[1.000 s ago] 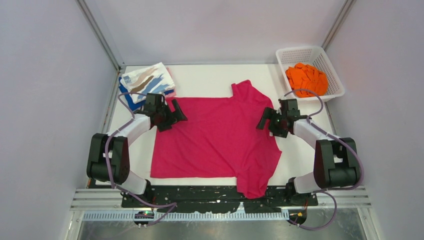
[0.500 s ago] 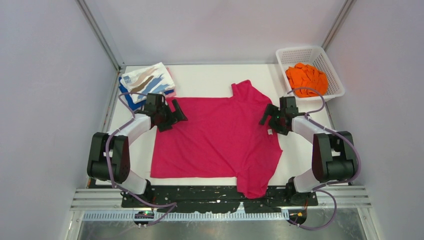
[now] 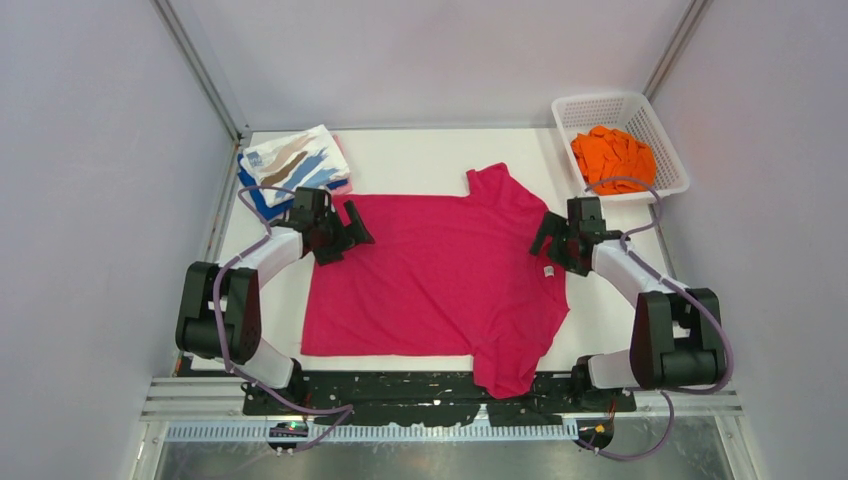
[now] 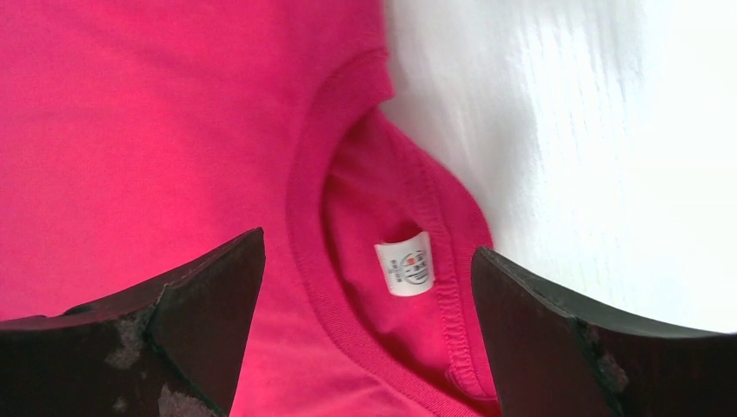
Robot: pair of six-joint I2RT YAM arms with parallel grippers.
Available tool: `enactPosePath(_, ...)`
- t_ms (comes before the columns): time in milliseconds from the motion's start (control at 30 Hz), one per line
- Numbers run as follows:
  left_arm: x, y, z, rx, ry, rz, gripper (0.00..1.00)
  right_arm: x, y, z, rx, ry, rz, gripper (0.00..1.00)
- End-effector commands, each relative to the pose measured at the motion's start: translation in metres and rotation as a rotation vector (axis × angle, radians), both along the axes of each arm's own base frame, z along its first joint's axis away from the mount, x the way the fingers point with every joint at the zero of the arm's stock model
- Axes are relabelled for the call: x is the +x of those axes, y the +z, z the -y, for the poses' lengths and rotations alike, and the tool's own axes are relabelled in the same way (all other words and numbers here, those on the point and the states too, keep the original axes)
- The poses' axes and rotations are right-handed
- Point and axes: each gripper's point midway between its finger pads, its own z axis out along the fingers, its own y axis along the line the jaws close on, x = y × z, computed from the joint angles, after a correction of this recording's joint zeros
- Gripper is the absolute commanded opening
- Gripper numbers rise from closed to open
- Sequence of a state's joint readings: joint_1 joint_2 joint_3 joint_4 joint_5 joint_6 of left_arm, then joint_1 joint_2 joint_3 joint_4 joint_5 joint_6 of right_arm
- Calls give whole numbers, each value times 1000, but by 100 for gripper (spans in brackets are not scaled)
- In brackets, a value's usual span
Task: Fold and stack the t-shirts
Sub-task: Flatten out the tshirt
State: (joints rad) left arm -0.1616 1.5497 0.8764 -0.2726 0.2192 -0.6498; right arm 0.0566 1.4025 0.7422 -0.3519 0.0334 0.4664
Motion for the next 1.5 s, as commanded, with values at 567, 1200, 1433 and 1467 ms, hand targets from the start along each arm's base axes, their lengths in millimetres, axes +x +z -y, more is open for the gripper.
enactPosePath(567, 13, 18, -1, 16, -8, 54, 100, 90, 34, -24, 51, 157, 128, 95)
enactPosePath(1200, 15, 12, -1, 23, -11, 34, 100, 97, -1, -37, -139, 174, -24, 95)
enactPosePath(1433, 16, 7, -5, 47, -4, 21, 100, 90, -14, -13, -181, 123, -102, 95)
enactPosePath(1467, 16, 5, -5, 49, -4, 15, 100, 88, -15, -5, -193, 106, -111, 97)
